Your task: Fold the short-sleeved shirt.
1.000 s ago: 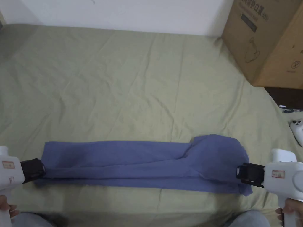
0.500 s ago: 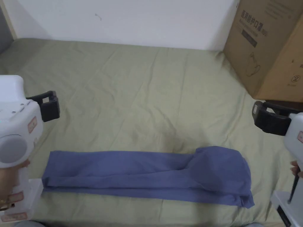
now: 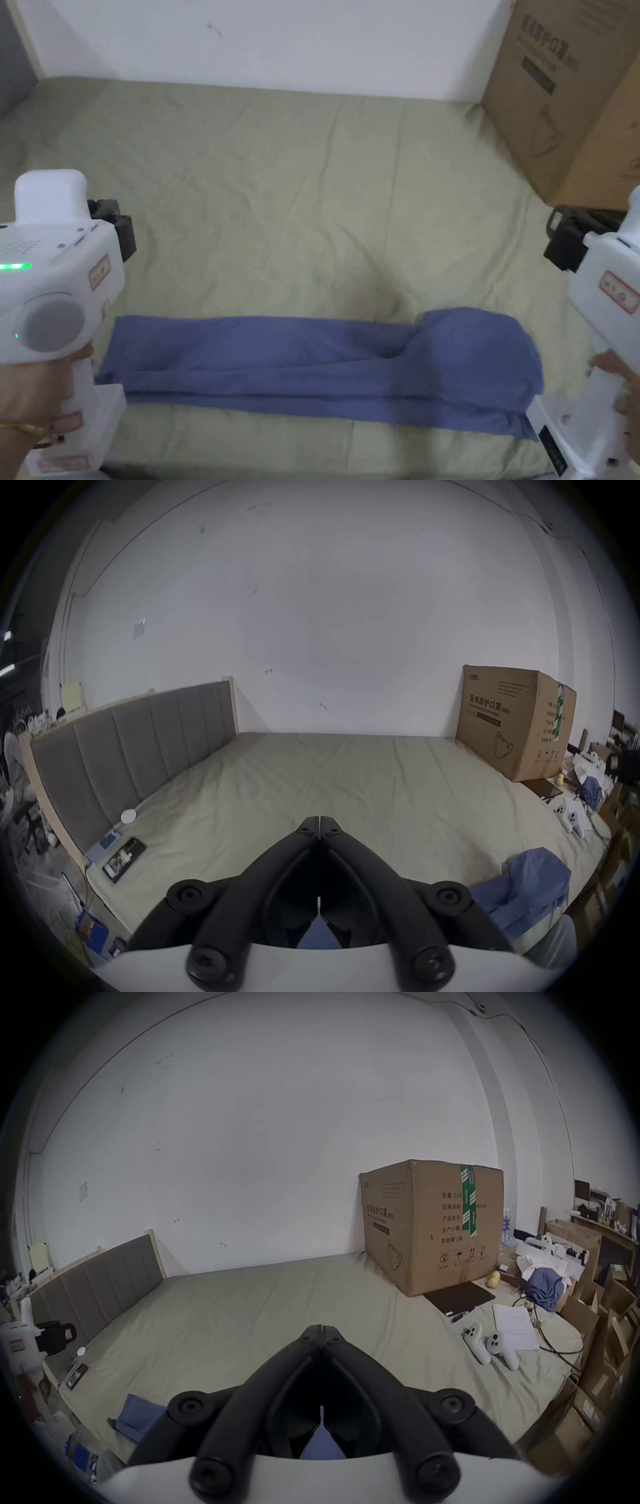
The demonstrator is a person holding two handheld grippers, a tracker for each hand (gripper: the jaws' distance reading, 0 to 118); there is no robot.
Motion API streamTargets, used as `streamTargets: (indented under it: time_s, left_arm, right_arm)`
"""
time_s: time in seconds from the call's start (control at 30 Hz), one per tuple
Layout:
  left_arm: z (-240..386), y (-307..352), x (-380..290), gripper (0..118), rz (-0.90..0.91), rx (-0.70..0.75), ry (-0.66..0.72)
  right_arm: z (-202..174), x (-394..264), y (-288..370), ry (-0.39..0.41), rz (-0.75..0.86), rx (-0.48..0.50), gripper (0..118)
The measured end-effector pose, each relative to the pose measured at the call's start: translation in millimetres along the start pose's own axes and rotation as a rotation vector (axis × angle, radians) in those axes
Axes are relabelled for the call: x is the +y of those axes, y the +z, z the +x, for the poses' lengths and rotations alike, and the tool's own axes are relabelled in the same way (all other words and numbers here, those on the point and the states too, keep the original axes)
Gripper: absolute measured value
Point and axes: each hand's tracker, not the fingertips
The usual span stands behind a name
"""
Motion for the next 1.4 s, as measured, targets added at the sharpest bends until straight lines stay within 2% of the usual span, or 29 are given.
streamTargets:
  time_s: [0.03, 0.07, 0.2, 0.23, 0.47, 0.57, 0.63, 0.73, 0.87, 0.9, 0.93, 0.97, 1.0, 1.03, 1.1, 1.23, 1.4]
  left_arm:
    - [-11.9, -5.1, 2.4, 2, -0.037, -0.012, 0.051]
    - [-24.0, -11.8, 4.1, 10, -0.085, -0.026, 0.099]
    - [-83.7, -57.8, -3.8, 102, -0.351, -0.136, 0.316]
    - [-99.4, -69.4, -11.0, 107, -0.418, -0.184, 0.380]
    - [-154.9, -102.8, -84.5, 107, -0.665, -0.346, 0.673]
    - [-157.8, -115.4, -112.4, 107, -0.711, -0.263, 0.682]
    - [-151.8, -117.6, -123.7, 107, -0.713, -0.272, 0.691]
    - [-144.5, -121.8, -139.2, 106, -0.730, -0.346, 0.788]
    - [-127.6, -122.7, -145.7, 106, -0.696, -0.333, 0.741]
    - [-124.5, -122.3, -145.1, 103, -0.692, -0.335, 0.732]
    - [-122.1, -121.4, -143.2, 93, -0.688, -0.338, 0.727]
    - [-119.7, -121.9, -141.7, 74, -0.688, -0.335, 0.719]
    - [-121.4, -124.0, -139.9, 32, -0.701, -0.307, 0.697]
    - [-117.8, -126.5, -141.5, 8, -0.719, -0.283, 0.677]
    - [-107.2, -128.3, -143.9, 8, -0.739, -0.278, 0.657]
    - [-92.5, -123.9, -119.3, 7, -0.733, -0.137, 0.579]
    - [-57.4, -85.3, -64.2, 7, -0.593, -0.172, 0.399]
  right_arm:
    - [-0.1, -0.6, -0.5, 0.004, -0.008, 0.001, 0]
    - [-0.4, -1.5, -1.2, 0.013, -0.014, 0.000, 0]
    - [-1.4, -5.1, -9.1, 0.042, -0.042, 0.004, 0]
    - [-2.4, -6.8, -11.5, 0.048, -0.051, 0.003, 0]
    - [-6.3, -16.7, -24.3, 0.059, -0.107, -0.009, 0]
    - [-1.8, -19.5, -31.7, 0.036, -0.137, -0.006, 0]
    - [1.9, -21.3, -34.7, 0.028, -0.144, -0.020, 0]
    - [5.3, -21.6, -37.5, 0.034, -0.157, -0.040, 0]
    - [5.7, -22.8, -35.7, 0.043, -0.167, -0.051, 0]
    - [4.9, -23.0, -34.4, 0.044, -0.168, -0.051, 0]
    - [4.9, -23.2, -33.7, 0.044, -0.168, -0.051, 0]
    - [4.9, -23.5, -33.5, 0.043, -0.169, -0.049, 0]
    - [4.2, -23.9, -33.1, 0.044, -0.171, -0.048, 0]
    - [2.6, -24.2, -32.5, 0.047, -0.172, -0.047, 0]
    - [0.8, -26.0, -32.6, 0.064, -0.177, -0.049, 0]
    - [-0.2, -27.6, -27.8, 0.069, -0.178, -0.034, 0]
    - [0.4, -28.6, -17.4, 0.065, -0.160, -0.007, 0]
